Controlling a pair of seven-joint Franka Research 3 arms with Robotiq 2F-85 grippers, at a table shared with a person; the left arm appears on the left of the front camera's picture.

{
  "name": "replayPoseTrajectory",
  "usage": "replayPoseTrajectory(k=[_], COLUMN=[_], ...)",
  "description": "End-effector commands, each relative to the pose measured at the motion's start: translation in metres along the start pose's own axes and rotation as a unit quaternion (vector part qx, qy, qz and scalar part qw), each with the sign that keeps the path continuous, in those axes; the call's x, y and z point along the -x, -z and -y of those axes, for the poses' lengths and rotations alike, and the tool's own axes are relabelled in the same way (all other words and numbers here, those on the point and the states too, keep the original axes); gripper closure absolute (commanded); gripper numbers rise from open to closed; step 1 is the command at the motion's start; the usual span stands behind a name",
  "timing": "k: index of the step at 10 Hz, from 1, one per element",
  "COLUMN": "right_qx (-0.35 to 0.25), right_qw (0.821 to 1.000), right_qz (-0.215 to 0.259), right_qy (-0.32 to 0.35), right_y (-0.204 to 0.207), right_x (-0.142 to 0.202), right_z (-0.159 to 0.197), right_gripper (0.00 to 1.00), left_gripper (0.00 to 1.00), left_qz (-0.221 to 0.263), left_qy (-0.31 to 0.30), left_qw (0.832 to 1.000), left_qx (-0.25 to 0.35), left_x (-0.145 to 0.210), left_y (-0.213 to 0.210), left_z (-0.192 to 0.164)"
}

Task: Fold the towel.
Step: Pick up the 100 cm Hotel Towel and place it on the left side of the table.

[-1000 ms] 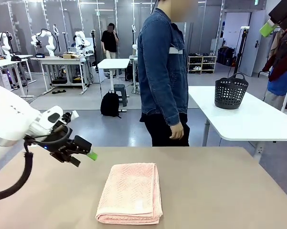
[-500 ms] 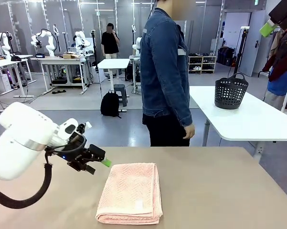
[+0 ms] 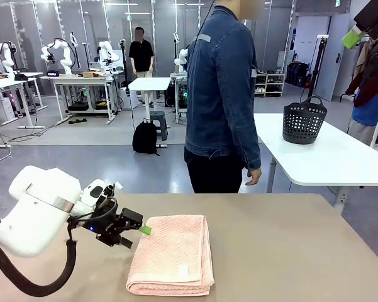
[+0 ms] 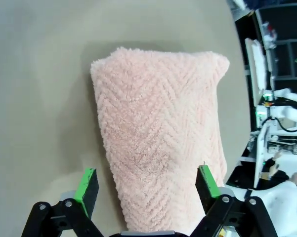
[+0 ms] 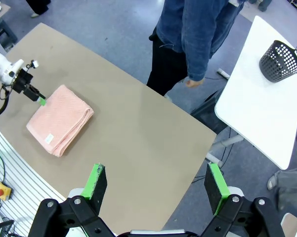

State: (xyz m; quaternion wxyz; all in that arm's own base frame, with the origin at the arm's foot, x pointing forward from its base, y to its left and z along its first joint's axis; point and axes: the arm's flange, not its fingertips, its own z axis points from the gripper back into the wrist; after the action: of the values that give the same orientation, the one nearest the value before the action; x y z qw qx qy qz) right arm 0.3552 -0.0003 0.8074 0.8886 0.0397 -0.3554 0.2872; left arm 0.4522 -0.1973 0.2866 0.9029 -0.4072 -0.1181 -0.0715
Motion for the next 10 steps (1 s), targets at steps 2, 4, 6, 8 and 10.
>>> replayPoseTrajectory(k=[2,4,6,8,10], right_qx=[0.001,0.001,0.001,0.001,0.001], right_qw=[1.0,1.0,1.0,1.0,1.0], right_qz=[-0.002,-0.002,-0.002,-0.002,-0.002], right_qy=[0.002,0.002,0.002,0.002,0.002], right_y=[0.0,0.0,0.0,0.0,0.0], right_x=[0.001,0.001,0.001,0.001,0.001], right_z=[0.0,0.0,0.0,0.0,0.0], right_gripper=[0.0,0.0,0.0,0.0,0.0], left_gripper=[0.0,0.0,0.0,0.4,1.0], left_qz=[-0.001,-0.002,0.0,0.0,-0.004], left_qy=[-0.016,-0.026,-0.027,-0.026,-0.025], left_qw=[0.998,0.998,0.996,0.996,0.996], left_qx=[0.063,0.065,0.082,0.087,0.089], left_x=[0.019,0.027,0.03,0.03,0.031], left_y=[0.019,0.025,0.029,0.031,0.034], left_z=[-0.009,-0.013,-0.014,-0.015,-0.016])
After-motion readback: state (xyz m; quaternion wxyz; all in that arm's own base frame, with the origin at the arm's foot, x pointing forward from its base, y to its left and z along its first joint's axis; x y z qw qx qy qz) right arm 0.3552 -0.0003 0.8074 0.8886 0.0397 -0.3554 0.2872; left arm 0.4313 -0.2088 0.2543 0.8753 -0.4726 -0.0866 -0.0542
